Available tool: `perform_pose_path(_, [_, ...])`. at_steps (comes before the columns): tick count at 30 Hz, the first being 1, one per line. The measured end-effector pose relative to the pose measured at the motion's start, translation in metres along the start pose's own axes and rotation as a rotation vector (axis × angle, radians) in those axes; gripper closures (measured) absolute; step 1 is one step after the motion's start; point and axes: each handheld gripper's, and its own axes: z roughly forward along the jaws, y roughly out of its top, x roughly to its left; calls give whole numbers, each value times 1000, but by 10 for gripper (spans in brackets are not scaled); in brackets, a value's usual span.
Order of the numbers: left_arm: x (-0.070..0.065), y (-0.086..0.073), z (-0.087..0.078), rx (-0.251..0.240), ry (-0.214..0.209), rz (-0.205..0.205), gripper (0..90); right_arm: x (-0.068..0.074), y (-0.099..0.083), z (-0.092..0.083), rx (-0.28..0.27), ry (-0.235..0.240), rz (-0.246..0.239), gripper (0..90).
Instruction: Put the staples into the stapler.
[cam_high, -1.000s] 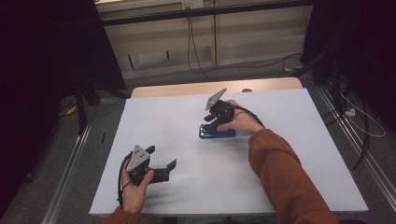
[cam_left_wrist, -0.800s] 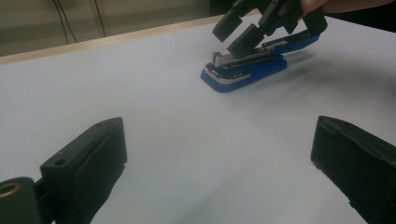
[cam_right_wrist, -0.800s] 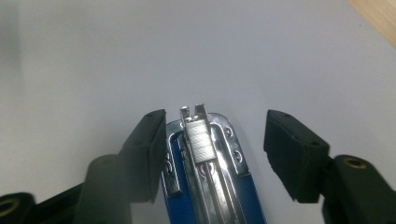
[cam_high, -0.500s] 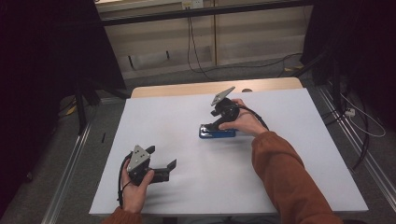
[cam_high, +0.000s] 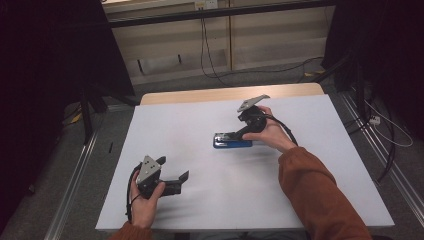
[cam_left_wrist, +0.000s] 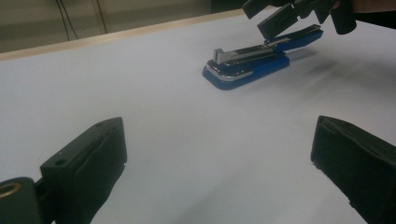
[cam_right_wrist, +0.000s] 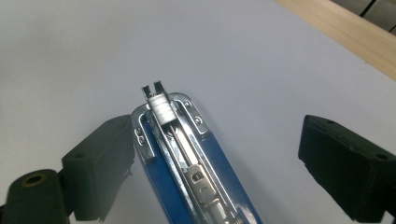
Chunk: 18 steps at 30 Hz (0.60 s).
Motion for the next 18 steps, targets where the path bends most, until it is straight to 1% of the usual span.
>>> perform_pose_path(4, [0,0,0,1,0,-2,36,-1,-4,-7,-20,-31,17,98])
perform_pose_path(7, [1,0,0,3,1,-1,36,-2,-9,-11,-15,-67,21,99])
perform_pose_path(9, [1,0,0,5,2,0,36,-3,-11,-15,-23,-84,33,96])
perform_pose_path(13, [1,0,0,5,3,1,36,-5,-14,-22,-45,-108,52,90])
perform_pose_path(18, [1,0,0,5,3,2,36,-5,-20,-29,-68,-122,69,86])
